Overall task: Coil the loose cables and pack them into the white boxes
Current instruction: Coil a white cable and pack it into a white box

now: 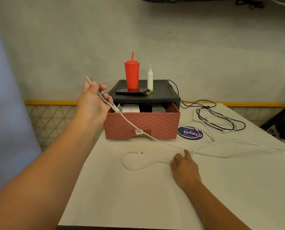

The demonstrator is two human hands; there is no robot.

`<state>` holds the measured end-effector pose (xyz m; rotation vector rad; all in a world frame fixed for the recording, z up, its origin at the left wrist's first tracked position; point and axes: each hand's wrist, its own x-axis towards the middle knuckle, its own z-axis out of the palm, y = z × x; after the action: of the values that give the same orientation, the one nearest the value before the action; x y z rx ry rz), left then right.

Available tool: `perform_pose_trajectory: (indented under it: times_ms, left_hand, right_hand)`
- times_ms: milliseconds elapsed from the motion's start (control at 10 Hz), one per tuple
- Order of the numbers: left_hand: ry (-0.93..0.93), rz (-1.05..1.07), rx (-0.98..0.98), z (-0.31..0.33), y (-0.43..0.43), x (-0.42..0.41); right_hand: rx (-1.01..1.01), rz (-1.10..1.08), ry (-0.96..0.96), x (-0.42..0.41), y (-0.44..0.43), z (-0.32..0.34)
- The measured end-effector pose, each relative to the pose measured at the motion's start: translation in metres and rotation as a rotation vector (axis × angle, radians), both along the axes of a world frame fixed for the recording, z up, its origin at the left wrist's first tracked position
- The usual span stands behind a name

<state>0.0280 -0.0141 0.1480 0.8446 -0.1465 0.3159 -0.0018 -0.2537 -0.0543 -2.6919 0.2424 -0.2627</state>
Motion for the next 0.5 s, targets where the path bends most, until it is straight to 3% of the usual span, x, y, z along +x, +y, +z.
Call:
perform_pose_trajectory:
  times_ms: [100, 200, 300, 400, 500]
  left_hand:
    - [-0.121, 0.303, 0.350, -0.001, 0.006, 0.002]
    - [-0.276, 0.589, 0.567, -0.004, 0.010, 0.001]
    - [-0.379, 0.734, 0.710, -0.005, 0.005, -0.010]
    - [-0.483, 0.695, 0.865, -0.008, -0.007, -0.022]
    - [-0.473, 0.566, 0.930, -0.016, -0.016, -0.026]
  right_hand:
    - [0.014, -0.039, 0.042, 0.001, -0.002, 0.002]
    - [-0.035, -0.039, 0.049, -0.001, -0.001, 0.003]
    - [-0.048, -0.033, 0.043, -0.002, -0.001, 0.003]
    - [-0.057, -0.030, 0.048, -0.002, 0.000, 0.003]
    - [-0.029, -0.013, 0.013, -0.002, 0.002, 0.008]
